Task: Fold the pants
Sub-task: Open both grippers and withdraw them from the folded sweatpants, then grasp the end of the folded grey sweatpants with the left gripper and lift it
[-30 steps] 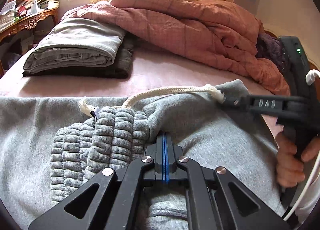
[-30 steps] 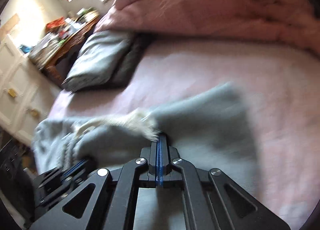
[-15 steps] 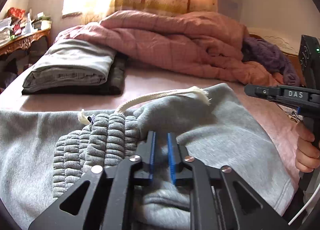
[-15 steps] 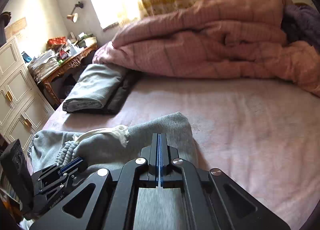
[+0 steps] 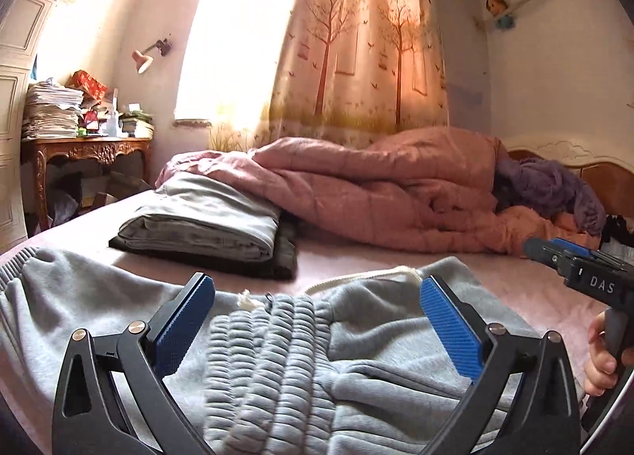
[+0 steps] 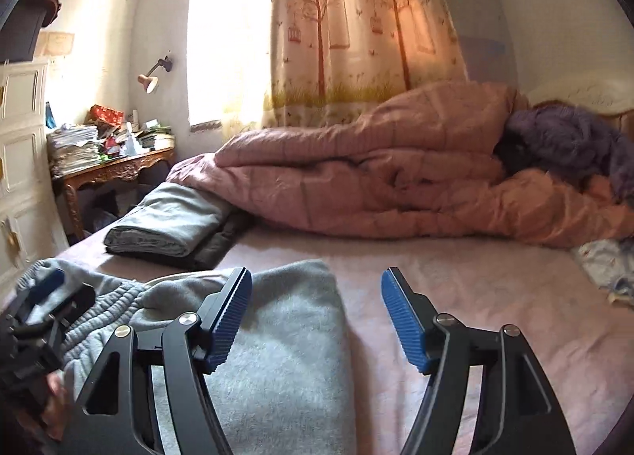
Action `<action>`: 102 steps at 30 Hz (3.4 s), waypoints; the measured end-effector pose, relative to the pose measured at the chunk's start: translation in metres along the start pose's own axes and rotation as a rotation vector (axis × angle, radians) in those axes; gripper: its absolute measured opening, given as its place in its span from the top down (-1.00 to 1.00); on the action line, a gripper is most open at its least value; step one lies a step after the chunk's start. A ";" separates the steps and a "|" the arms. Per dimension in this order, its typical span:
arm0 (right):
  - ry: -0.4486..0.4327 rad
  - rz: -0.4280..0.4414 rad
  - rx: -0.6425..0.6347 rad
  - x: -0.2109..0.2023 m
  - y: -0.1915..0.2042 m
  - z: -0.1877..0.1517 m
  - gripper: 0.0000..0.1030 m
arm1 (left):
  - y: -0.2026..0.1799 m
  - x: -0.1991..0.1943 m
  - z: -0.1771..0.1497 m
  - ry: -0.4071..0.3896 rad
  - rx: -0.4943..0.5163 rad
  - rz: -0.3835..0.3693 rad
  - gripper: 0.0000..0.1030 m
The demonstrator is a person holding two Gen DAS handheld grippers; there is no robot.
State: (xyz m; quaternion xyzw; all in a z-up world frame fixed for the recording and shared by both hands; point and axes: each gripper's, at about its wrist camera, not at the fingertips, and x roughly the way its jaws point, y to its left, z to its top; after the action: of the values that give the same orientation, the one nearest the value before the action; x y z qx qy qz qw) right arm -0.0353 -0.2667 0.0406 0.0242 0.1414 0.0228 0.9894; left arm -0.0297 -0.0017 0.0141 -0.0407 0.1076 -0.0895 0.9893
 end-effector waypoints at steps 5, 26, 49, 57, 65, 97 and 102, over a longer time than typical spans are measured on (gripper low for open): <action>-0.024 0.054 0.020 -0.011 -0.002 -0.001 -0.78 | -0.003 -0.010 0.004 -0.045 0.100 0.053 -0.99; -0.224 -0.105 0.010 -0.039 0.011 -0.030 -0.99 | 0.014 -0.019 -0.013 -0.114 0.071 0.120 -1.00; -0.222 -0.025 -0.080 -0.063 0.058 -0.049 -0.99 | 0.127 -0.085 -0.013 -0.072 -0.044 0.346 -1.00; -0.225 -0.026 -0.097 -0.066 0.068 -0.053 -0.99 | 0.203 -0.088 -0.036 0.072 -0.373 0.312 -0.99; -0.222 -0.025 -0.124 -0.065 0.078 -0.056 -0.99 | 0.252 -0.070 -0.067 0.227 -0.702 0.202 -0.34; -0.130 -0.099 -0.109 -0.049 0.066 -0.051 -0.99 | 0.186 -0.072 0.040 0.006 -0.426 0.129 0.67; -0.075 -0.106 -0.095 -0.040 0.057 -0.049 -0.99 | 0.126 -0.073 0.082 -0.025 -0.328 0.031 0.70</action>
State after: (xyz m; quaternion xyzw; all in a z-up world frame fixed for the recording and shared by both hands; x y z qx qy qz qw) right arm -0.0897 -0.2094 0.0078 -0.0296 0.1041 -0.0237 0.9938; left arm -0.0609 0.1404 0.0964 -0.2013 0.1089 -0.0551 0.9719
